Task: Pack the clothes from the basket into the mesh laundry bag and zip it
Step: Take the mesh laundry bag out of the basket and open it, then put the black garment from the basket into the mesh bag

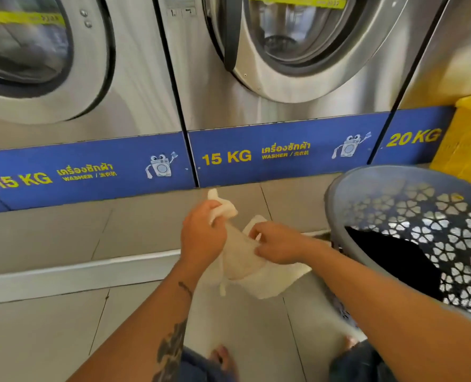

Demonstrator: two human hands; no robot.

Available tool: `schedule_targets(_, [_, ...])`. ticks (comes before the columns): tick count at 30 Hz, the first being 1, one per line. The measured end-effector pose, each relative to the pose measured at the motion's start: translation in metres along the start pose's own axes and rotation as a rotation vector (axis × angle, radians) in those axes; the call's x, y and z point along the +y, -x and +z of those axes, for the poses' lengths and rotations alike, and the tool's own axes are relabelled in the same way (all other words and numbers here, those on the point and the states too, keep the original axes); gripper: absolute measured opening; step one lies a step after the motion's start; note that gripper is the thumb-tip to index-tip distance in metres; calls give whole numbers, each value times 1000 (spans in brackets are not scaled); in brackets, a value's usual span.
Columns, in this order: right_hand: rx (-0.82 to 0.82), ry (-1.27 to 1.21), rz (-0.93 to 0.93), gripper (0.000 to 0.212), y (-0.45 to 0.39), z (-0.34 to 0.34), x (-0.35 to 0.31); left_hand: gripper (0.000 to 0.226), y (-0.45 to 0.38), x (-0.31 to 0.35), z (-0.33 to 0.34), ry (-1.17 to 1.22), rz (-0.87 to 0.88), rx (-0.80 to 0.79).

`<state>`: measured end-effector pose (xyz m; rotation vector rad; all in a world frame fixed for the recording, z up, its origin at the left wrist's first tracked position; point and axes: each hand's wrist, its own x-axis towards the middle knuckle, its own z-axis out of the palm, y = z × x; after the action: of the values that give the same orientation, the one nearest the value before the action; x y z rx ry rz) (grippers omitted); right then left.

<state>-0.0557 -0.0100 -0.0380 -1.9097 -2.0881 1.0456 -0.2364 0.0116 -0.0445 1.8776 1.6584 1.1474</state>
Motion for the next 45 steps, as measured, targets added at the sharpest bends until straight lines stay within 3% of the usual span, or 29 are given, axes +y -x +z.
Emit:
schedule_targets(7, [-33, 66, 101, 18, -16, -1, 13, 27, -2, -12, 13, 15, -93, -113])
schedule_targets(13, [108, 92, 203, 26, 6, -14, 20, 32, 6, 0, 25, -14, -54, -195])
schedule_targets(17, [-54, 132, 285, 8, 30, -28, 28, 31, 11, 5, 26, -22, -56, -208])
schedule_targets(20, [-83, 99, 278, 15, 38, -45, 32, 21, 5, 18, 28, -13, -34, -166])
schedule_targets(23, [-20, 24, 246, 10, 37, -56, 38, 12, -7, 36, 39, 4, -24, -140])
schedule_targets(26, [54, 9, 222, 10, 35, -66, 40, 18, -20, 53, 58, -6, -7, -160])
schedule_targets(31, [247, -36, 191, 32, 44, -93, 55, 35, -27, 71, 97, -25, -19, -321])
schedule_targets(37, [372, -81, 351, 22, 69, -119, 123, 56, -25, 75, 116, -38, 16, -520])
schedule_targets(40, [266, -92, 470, 15, 71, -117, 159, 57, -23, 74, 118, -41, 70, -547])
schedule_targets(43, [-40, 50, 598, 52, 72, -104, 183, 56, -21, 78, 117, -38, 77, -560])
schedule_targets(45, [-155, 231, 640, 74, 68, -96, 198, 60, -21, 77, 116, -35, 110, -564])
